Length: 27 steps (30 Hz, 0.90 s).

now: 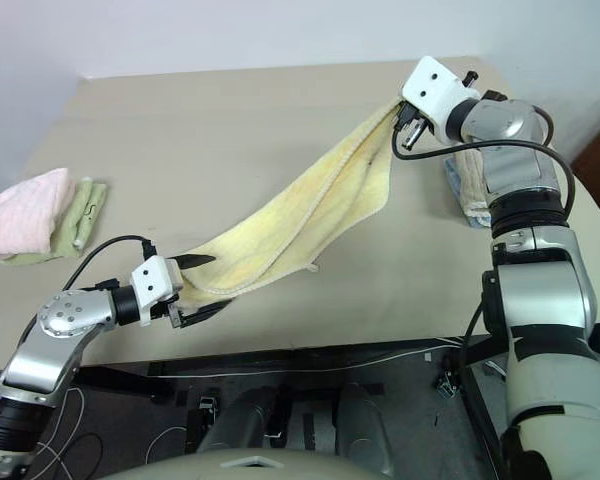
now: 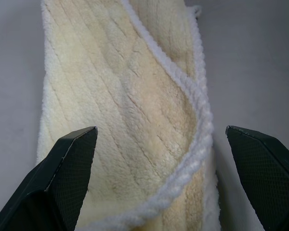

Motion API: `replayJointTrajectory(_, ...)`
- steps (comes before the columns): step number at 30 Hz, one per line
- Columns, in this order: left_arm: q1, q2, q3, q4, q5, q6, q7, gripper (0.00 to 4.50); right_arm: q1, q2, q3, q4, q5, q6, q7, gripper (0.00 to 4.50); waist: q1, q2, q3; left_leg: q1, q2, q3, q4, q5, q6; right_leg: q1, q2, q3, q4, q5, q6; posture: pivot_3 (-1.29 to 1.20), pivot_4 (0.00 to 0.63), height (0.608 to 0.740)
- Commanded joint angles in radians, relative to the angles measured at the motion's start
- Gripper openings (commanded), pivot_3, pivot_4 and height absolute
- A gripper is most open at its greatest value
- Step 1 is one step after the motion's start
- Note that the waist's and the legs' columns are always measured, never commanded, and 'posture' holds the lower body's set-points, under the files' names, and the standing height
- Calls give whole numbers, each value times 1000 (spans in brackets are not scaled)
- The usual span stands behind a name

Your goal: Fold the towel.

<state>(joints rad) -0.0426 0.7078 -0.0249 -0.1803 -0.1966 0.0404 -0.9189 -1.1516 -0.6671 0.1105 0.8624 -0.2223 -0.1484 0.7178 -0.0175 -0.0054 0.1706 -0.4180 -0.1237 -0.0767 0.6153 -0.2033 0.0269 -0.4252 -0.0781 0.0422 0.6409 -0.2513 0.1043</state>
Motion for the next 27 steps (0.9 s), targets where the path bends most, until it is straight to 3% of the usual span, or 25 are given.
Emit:
replayJointTrajectory(1,-14,7,6,-51,-17,10,-10,4500,-8,-22,-17,-49,9,4,-12,19,0,0,0,0,0,0,0,0,0,0,0,0,0,0,0,0,150,740)
replayJointTrajectory(8,-51,14,-27,3,51,1,-1,4500,-5,-28,-18,-61,8,14,-16,19,0,0,0,0,0,0,0,0,1,0,0,0,0,0,0,0,150,740)
replayJointTrajectory(11,-58,20,-37,48,92,-40,3,3931,-6,-29,-20,-65,9,21,-19,0,-1,0,0,0,0,0,0,1,1,0,0,0,0,0,0,0,150,740)
replayJointTrajectory(15,-44,21,-33,60,86,-87,-20,2599,4,-30,-20,-79,12,29,-19,0,0,0,0,0,0,0,0,1,1,0,0,0,0,0,0,0,150,740)
replayJointTrajectory(27,-58,-17,-25,71,37,-77,-23,2599,31,-44,-20,-114,8,48,-21,0,0,0,0,0,0,0,0,1,1,0,0,0,0,0,0,0,150,740)
